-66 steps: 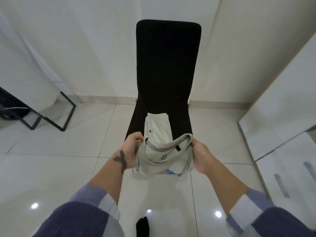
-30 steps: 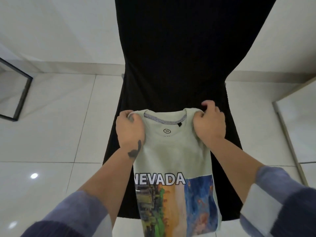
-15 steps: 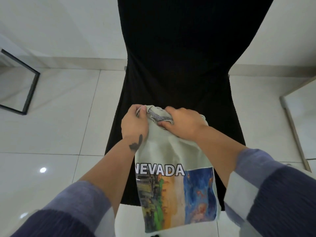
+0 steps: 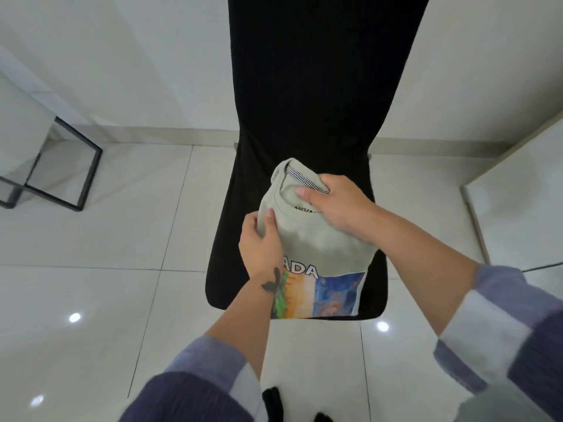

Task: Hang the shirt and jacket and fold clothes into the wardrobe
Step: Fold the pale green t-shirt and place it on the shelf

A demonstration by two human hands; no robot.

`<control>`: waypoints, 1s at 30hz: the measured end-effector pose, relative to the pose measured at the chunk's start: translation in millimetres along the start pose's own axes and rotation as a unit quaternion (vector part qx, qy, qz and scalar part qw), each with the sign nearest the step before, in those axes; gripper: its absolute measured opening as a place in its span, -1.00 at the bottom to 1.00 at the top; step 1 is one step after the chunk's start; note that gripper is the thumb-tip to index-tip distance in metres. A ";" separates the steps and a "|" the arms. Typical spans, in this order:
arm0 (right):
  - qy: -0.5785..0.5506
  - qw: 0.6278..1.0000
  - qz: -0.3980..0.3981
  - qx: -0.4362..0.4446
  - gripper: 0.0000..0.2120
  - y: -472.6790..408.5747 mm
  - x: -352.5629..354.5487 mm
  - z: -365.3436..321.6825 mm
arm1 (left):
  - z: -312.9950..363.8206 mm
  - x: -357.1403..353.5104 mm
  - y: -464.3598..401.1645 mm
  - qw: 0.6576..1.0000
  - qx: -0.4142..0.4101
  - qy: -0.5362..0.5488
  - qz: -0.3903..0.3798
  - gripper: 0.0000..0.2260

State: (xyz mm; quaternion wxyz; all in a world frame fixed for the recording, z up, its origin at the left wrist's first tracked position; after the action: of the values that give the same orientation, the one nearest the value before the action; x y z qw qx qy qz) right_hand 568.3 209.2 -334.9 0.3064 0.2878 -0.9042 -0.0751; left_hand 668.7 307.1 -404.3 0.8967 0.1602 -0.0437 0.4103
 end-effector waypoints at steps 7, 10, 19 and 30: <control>-0.094 0.989 0.109 0.032 -0.87 99.2 74.7 -95.8 | 82.1 18.0 58.4 0.994 -0.058 0.029 0.088 -0.67; -0.132 0.974 0.170 0.067 -0.88 137.6 119.3 -141.1 | 105.4 16.2 89.3 0.989 0.019 0.051 0.141 -0.51; -0.141 0.922 0.342 0.110 -0.84 279.3 241.2 -183.0 | 192.8 -12.0 177.1 0.968 0.110 0.223 -0.016 -0.58; -0.160 0.792 0.589 0.003 -0.65 518.5 318.4 -37.2 | 235.7 -81.9 358.0 0.986 -0.099 0.048 -0.128 -0.60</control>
State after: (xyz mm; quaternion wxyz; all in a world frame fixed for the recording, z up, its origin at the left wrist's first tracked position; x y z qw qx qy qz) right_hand 138.6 457.1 19.5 0.1417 -0.3161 -0.9349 0.0777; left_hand 358.7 390.8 -108.8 0.9541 0.0550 -0.0197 0.2936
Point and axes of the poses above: each hand's wrist, its own y-axis away from the middle knuckle, its own x-axis out of the back of the hand, z = x × y, the point moved 2 cm from there along -y, towards the middle knuckle
